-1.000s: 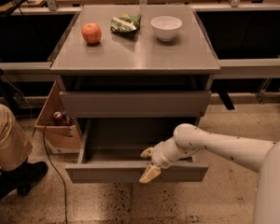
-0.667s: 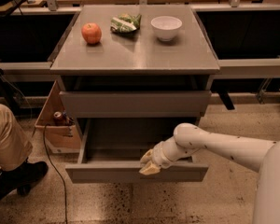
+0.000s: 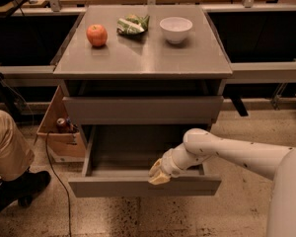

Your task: Open middle drawer

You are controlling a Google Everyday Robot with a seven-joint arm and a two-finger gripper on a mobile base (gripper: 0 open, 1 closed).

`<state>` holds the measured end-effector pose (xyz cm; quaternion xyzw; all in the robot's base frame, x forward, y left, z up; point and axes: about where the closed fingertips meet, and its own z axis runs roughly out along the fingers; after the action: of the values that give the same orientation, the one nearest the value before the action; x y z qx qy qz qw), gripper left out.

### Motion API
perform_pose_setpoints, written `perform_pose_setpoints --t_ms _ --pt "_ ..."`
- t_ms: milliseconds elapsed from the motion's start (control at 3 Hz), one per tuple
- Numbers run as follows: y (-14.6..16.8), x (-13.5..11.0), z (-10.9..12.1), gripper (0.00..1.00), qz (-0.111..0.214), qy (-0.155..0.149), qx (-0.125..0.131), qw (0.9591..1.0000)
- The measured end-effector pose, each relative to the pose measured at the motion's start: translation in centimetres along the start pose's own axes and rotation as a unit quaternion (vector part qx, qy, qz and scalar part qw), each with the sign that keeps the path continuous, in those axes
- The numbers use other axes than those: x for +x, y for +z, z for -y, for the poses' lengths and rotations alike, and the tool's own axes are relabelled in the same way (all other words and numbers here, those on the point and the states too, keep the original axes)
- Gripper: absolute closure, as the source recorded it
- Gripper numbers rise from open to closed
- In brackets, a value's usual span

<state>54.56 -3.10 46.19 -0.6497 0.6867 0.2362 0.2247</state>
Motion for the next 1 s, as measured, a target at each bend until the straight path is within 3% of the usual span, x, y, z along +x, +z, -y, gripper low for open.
perform_pose_setpoints --t_ms 333,667,1000 --pt "-1.6 0.2 0.4 0.38 -0.014 -0.007 0.004 0.9999" --pt "-4.2 1.5 1.8 0.09 -0.032 -0.013 0.013 0.9993" --pt "-5.5 2.9 2.9 0.00 -0.038 -0.008 0.018 0.9991"
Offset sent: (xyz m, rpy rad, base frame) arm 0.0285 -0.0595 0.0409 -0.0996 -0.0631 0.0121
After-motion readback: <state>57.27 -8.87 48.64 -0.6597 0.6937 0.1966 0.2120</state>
